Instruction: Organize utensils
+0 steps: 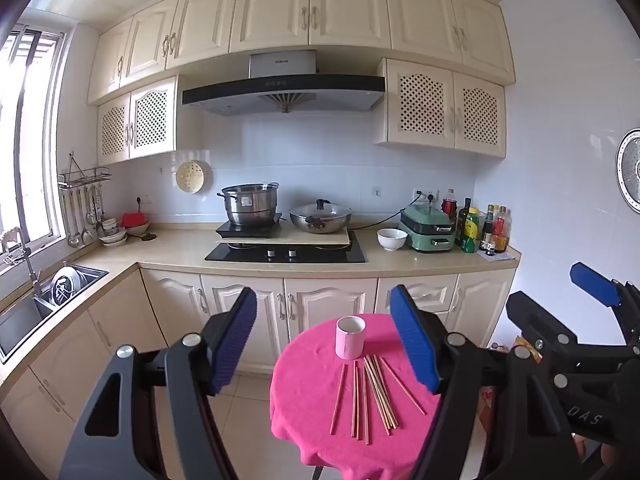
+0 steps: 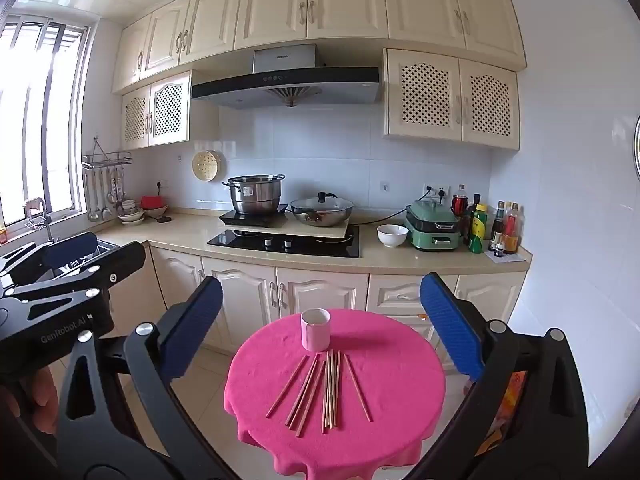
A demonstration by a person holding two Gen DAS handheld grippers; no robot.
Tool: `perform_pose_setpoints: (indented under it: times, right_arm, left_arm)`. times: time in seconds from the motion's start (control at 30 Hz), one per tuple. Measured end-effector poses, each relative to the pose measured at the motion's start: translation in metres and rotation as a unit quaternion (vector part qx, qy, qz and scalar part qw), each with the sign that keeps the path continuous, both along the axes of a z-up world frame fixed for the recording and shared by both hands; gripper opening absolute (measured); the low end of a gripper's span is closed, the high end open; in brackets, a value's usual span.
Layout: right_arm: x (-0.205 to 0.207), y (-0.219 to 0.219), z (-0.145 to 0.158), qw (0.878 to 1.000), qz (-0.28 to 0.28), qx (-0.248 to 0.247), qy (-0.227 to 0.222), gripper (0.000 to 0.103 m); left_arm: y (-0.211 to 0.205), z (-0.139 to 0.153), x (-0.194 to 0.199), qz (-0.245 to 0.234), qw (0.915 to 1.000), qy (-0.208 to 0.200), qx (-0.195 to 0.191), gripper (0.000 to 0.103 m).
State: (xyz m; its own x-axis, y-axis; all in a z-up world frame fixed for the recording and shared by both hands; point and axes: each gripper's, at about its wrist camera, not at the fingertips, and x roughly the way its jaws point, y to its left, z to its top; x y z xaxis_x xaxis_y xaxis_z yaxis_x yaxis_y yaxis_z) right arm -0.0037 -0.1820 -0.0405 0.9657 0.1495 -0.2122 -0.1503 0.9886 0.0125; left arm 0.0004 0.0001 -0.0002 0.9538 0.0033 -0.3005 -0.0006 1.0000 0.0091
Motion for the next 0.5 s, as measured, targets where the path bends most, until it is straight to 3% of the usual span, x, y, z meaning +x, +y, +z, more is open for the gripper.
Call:
perform_pose_setpoints:
  times: [0.5]
  right_arm:
    - [0.0051, 0.0015, -0.0015, 1.000, -0.001, -0.002, 0.004, 0.097]
  left_arm:
    - [-0.0084, -0.0034, 0.0053, -0.004, 1.0000, 0.000, 0.001, 0.069]
